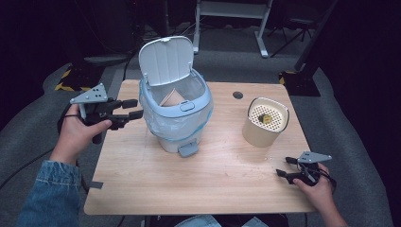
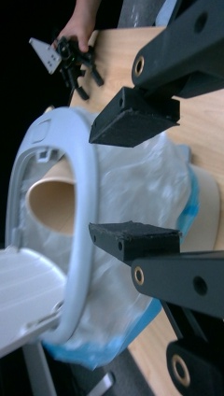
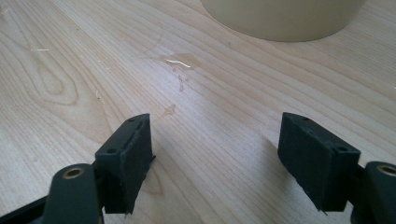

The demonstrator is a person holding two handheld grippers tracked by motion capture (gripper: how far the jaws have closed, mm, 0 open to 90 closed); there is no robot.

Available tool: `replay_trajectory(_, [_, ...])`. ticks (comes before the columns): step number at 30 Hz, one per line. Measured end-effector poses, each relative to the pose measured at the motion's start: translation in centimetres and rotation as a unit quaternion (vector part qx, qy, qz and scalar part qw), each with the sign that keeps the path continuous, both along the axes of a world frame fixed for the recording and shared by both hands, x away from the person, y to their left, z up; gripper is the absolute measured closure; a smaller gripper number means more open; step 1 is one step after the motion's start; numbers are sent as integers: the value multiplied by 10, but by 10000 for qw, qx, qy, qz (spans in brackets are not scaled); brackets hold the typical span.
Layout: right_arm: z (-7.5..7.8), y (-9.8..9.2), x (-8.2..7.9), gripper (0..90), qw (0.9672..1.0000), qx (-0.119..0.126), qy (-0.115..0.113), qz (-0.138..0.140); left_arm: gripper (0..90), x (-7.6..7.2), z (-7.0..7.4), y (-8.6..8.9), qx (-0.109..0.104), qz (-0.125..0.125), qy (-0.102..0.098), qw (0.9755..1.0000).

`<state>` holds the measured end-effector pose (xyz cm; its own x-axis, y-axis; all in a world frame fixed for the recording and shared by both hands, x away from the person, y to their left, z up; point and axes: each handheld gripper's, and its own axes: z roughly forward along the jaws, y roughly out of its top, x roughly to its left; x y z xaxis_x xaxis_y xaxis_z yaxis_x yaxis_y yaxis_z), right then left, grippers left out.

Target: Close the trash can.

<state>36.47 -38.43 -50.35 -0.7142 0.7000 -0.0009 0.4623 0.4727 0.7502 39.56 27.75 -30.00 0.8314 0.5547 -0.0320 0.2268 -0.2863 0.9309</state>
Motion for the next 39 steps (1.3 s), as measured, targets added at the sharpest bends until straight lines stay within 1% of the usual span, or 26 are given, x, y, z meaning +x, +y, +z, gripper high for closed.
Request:
replay_trajectory(2, [0,0,0,264,10000,0,-1,-1,456,5,6,1,12,49,-62,10000])
replay_trajectory(6, [0,0,0,264,10000,0,-1,-15,447,17,16,8,-18,209,-110,9997])
replay_trajectory(10, [0,0,0,264,10000,0,-2,-16,448,30,25,13,-166,362,-179,9990])
replay_trajectory(12, [0,0,0,264,10000,1,-1,-22,450,37,29,13,-249,396,-193,9987])
replay_trajectory(15, [0,0,-1,265,10000,-7,-5,-44,456,47,34,12,-299,396,-177,9986])
replay_trajectory(21, [0,0,-1,265,10000,-7,-6,-44,449,65,41,5,-228,480,-114,9985])
replay_trajectory(25, [0,0,-1,265,10000,-7,-6,-44,448,76,44,-2,-265,484,-73,9985])
replay_trajectory(27, [0,0,-1,265,10000,-7,-5,-44,450,80,45,-5,-206,494,-52,9986])
replay_trajectory(28, [0,0,-1,265,10000,-7,-7,-44,439,82,46,-7,-178,495,-89,9986])
replay_trajectory(31, [0,0,-1,265,10000,-6,-5,-47,444,87,50,-12,-145,507,-130,9985])
replay_trajectory(35, [0,0,-1,266,10000,0,-5,-43,454,91,55,-16,-197,504,-182,9984])
replay_trajectory(39, [0,0,-2,265,10000,4,-3,-46,454,91,60,-20,-80,498,-227,9985])
